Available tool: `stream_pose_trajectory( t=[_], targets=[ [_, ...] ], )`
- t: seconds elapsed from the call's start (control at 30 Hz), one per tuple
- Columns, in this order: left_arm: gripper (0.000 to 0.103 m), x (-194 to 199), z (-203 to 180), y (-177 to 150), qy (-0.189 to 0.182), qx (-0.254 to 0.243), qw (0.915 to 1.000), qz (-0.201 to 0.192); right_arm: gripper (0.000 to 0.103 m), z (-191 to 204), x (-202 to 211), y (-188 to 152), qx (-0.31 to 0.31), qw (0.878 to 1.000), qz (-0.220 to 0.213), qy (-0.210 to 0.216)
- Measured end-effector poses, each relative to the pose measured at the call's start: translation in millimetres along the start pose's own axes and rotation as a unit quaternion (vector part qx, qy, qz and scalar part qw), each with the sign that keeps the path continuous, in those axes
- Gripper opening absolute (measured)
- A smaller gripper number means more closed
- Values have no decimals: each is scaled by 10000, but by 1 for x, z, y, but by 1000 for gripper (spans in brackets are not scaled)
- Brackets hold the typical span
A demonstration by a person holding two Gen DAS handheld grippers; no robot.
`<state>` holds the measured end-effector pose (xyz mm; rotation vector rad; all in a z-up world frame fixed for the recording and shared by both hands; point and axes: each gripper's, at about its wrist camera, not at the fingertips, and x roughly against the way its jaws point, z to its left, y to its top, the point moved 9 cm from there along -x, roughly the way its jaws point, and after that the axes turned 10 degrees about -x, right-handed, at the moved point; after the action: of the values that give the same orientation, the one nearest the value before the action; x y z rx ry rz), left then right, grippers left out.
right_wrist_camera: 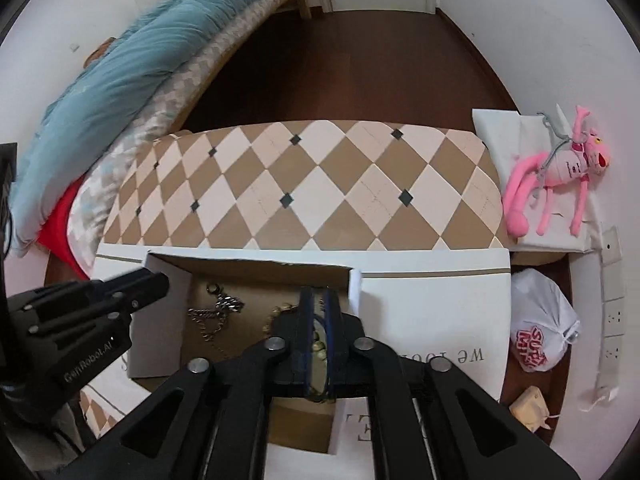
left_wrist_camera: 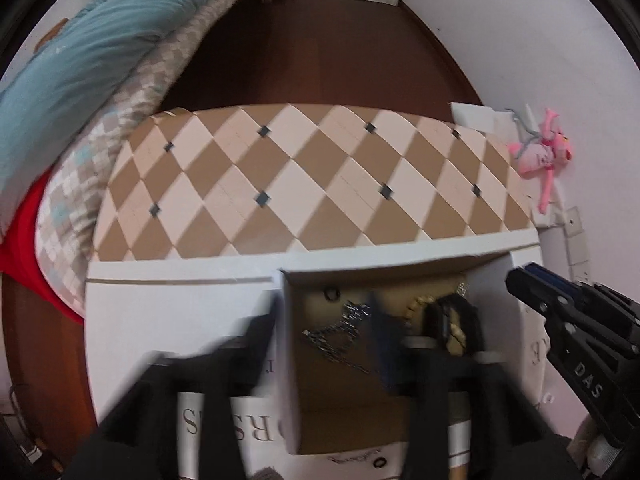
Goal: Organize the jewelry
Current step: 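Place the ring and earring into the box and open both tools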
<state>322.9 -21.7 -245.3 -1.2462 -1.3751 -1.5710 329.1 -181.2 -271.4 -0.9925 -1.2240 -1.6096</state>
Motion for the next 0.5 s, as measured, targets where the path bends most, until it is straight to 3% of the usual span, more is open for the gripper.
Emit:
stream_pose_trajectory(
  t=[0.03, 0.13, 0.2, 0.23, 0.3, 0.37, 0.5],
  targets=[
    [73, 4, 3, 1, 82, 17, 9999, -78, 27, -2, 2, 1, -11, 10000, -42, -1],
    [75, 7, 11, 1, 219, 33, 9997, -90, 29, -6, 8, 1, -39, 9998, -161, -81],
    [90, 10, 16, 0, 326, 35, 9994, -114, 30, -7, 13, -1, -34, 9996, -228, -157],
    [95, 12, 18, -2, 394, 29, 9991, -143, 35, -8, 16, -2, -20, 9993, -291, -235],
    [101, 15, 22, -5, 513, 34, 9984, -233, 54, -9, 21, -6, 39, 9986, -383, -373],
    [102, 19, 26, -9, 669, 12, 9971, -364, 88, -9, 22, -10, 104, 9975, -437, -544],
    [103, 20, 33, -20, 760, 134, 9963, -370, 98, -11, 19, -22, 190, 9957, -386, -825]
  ],
)
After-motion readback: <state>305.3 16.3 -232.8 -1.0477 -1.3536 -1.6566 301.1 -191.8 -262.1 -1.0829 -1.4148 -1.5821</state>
